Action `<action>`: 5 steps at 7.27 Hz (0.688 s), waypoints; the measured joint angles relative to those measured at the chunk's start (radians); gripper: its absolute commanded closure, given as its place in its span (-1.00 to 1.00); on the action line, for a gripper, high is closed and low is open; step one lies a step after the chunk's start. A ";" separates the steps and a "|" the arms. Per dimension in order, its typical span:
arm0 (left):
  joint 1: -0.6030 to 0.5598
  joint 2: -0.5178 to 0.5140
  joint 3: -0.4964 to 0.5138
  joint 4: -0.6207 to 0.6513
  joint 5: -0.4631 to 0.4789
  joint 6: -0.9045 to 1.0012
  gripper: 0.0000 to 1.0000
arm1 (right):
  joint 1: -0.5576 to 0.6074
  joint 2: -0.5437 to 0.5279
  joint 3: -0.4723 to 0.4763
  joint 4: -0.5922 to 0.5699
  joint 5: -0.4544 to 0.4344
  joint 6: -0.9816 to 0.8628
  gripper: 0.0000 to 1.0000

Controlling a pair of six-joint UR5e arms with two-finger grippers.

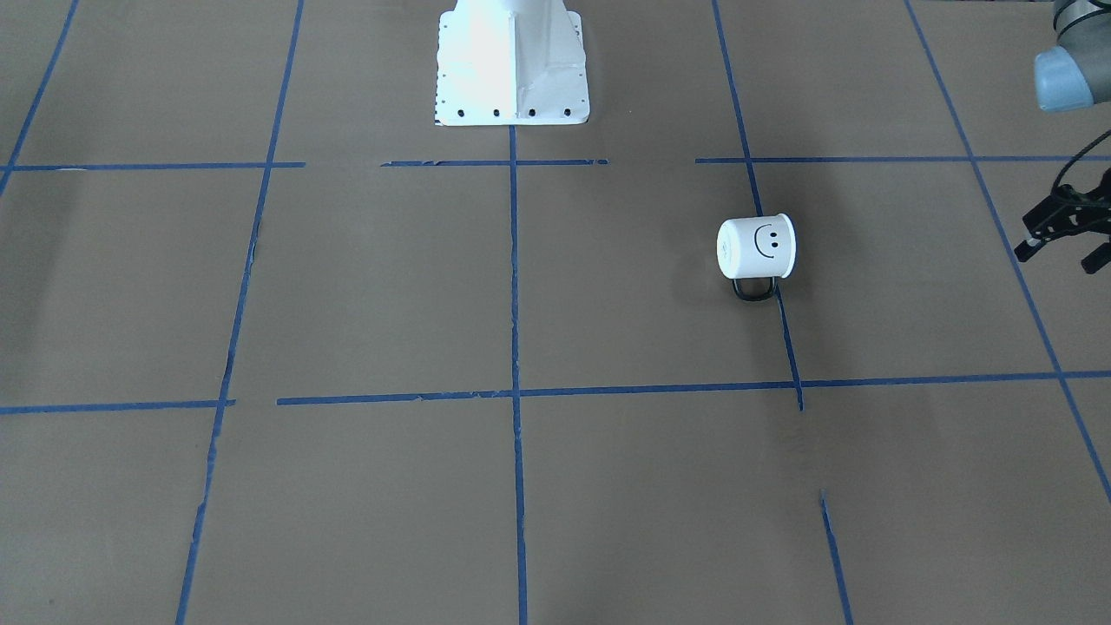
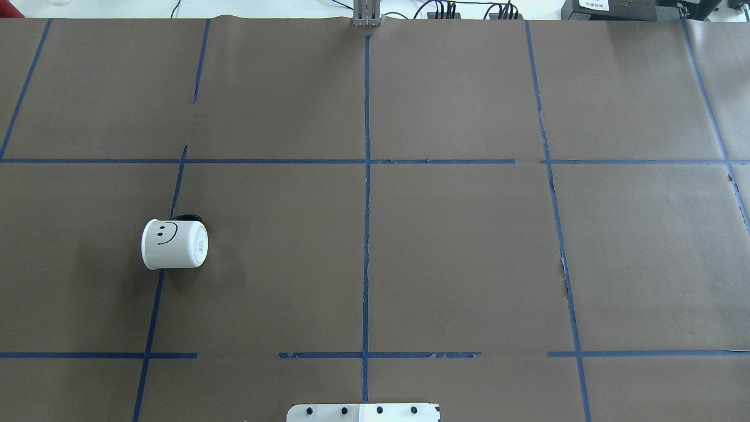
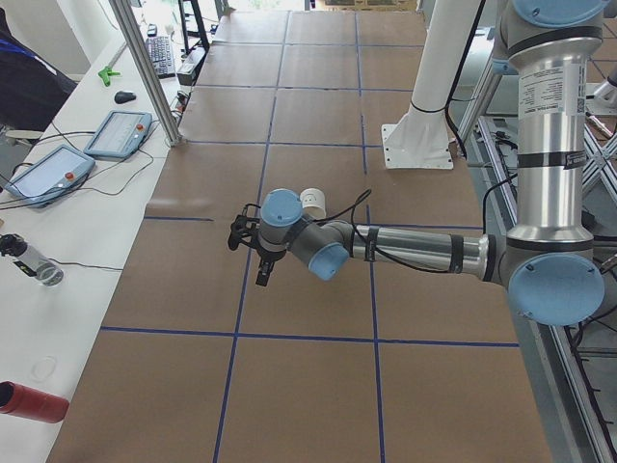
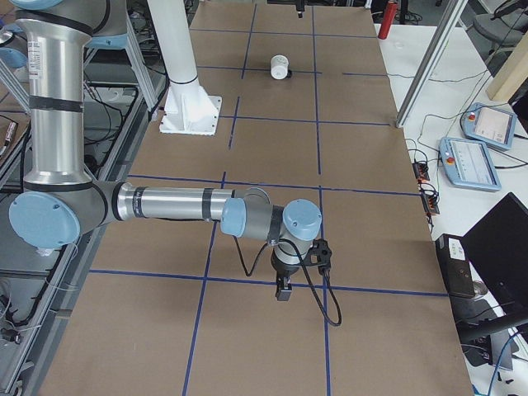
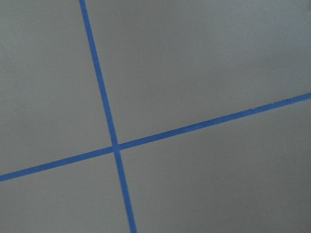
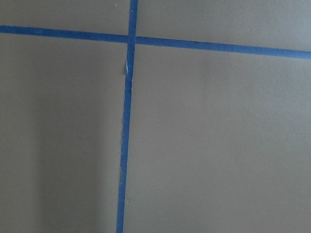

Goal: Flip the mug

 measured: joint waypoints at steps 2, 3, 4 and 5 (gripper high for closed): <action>0.200 0.038 0.001 -0.283 0.104 -0.364 -1.00 | 0.000 0.000 0.000 0.000 0.000 0.000 -1.00; 0.272 0.039 0.003 -0.411 0.122 -0.503 -1.00 | 0.000 0.000 0.000 0.000 0.000 0.000 -1.00; 0.323 0.034 0.009 -0.536 0.131 -0.617 -1.00 | 0.000 0.000 0.000 0.000 0.000 0.000 -1.00; 0.368 0.015 0.022 -0.626 0.154 -0.703 -1.00 | 0.000 0.000 0.000 0.000 0.000 0.000 -1.00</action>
